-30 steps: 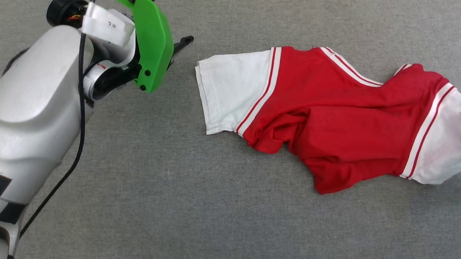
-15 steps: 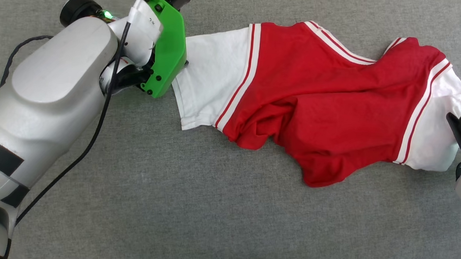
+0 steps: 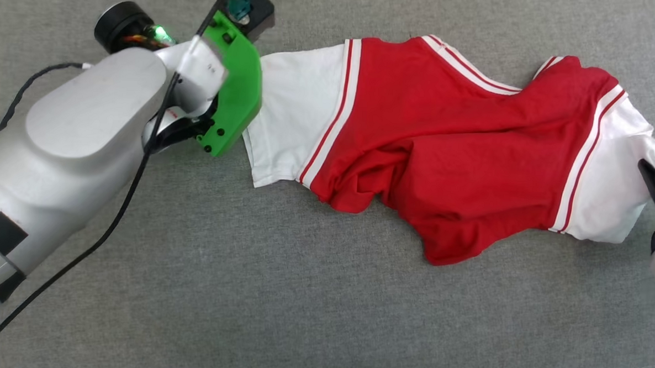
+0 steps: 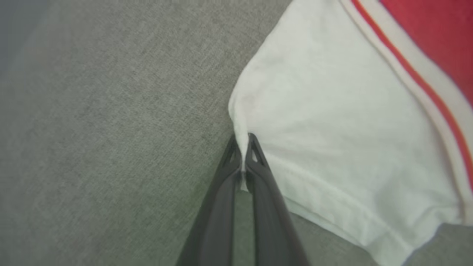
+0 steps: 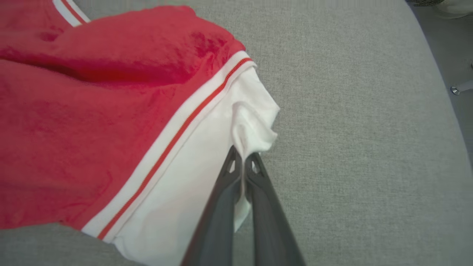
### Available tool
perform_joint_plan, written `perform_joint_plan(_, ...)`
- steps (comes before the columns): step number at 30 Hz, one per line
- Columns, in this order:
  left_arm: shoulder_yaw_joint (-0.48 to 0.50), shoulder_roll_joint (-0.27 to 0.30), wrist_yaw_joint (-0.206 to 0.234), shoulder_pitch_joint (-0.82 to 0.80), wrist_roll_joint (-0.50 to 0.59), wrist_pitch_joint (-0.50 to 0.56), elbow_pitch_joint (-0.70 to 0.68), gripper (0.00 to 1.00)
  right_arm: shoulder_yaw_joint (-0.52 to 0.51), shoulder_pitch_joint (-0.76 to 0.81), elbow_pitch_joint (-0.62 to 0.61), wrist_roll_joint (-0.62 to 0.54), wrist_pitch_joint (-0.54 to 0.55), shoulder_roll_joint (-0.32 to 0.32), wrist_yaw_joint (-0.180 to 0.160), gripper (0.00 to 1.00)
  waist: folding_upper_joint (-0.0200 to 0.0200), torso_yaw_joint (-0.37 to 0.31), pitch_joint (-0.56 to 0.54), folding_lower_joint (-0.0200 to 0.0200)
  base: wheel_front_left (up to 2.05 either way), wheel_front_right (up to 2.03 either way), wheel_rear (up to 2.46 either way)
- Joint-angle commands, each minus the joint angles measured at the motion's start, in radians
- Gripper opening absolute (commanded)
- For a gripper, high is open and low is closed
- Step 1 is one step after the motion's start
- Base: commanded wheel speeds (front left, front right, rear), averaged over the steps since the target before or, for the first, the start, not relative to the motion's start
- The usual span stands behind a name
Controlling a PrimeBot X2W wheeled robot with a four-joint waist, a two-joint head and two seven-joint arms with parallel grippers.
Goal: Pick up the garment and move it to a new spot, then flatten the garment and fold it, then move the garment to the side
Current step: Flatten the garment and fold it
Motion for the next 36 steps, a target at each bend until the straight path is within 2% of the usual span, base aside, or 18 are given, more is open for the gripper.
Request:
perform_joint_plan(1, -0.011, 0.028, -0.002, 0.029, 0.019, -0.053, 0.011, 0.00, -0.008, -0.015, 0.002, 0.002, -0.011, -0.009, 0.000, 0.00, -0.0001, 0.025, -0.048, -0.0001, 0.00, 0.00, 0.00)
perform_joint_plan(6, 0.002, 0.064, -0.002, 0.031, 0.046, -0.265, 0.016, 0.00, -0.043, 0.006, -0.004, -0.010, -0.020, -0.034, 0.000, 0.00, -0.0001, 0.065, -0.131, -0.0001, 0.00, 0.00, 0.00)
perform_joint_plan(10, 0.034, 0.098, 0.012, 0.048, 0.059, -0.384, -0.005, 0.00, -0.074, 0.025, -0.023, -0.015, -0.025, -0.047, 0.000, 0.00, -0.0001, 0.098, -0.190, -0.0001, 0.00, 0.00, 0.00)
perform_joint_plan(14, 0.062, 0.140, 0.056, 0.065, 0.074, -0.462, -0.067, 0.00, -0.111, 0.025, -0.044, -0.031, -0.039, -0.053, 0.000, 0.00, -0.0001, 0.128, -0.234, -0.0001, 0.00, 0.00, 0.00)
perform_joint_plan(20, 0.110, 0.198, 0.136, 0.053, 0.095, -0.523, -0.195, 0.00, -0.148, -0.042, -0.086, -0.066, -0.053, -0.063, 0.000, 0.00, -0.0001, 0.164, -0.261, -0.0001, 0.00, 0.00, 0.00)
perform_joint_plan(24, 0.149, 0.219, 0.182, 0.012, 0.111, -0.542, -0.259, 0.00, -0.160, -0.145, -0.094, -0.089, -0.065, -0.073, 0.000, 0.00, -0.0001, 0.184, -0.250, -0.0001, 0.00, 0.00, 0.00)
perform_joint_plan(28, 0.193, 0.216, 0.212, -0.057, 0.122, -0.555, -0.283, 0.00, -0.129, -0.285, -0.085, -0.103, -0.062, -0.084, 0.000, 0.00, -0.0001, 0.199, -0.213, -0.0001, 0.00, 0.00, 0.00)
perform_joint_plan(32, 0.231, 0.197, 0.221, -0.151, 0.142, -0.564, -0.255, 0.00, -0.080, -0.476, -0.039, -0.128, -0.074, -0.107, 0.000, 0.00, -0.0001, 0.207, -0.151, -0.0001, 0.00, 0.00, 0.00)
perform_joint_plan(36, 0.263, 0.175, 0.212, -0.263, 0.170, -0.574, -0.192, 0.00, -0.013, -0.706, 0.069, -0.140, -0.084, -0.107, 0.000, 0.00, -0.0001, 0.204, -0.076, -0.0001, 0.00, 0.00, 0.00)
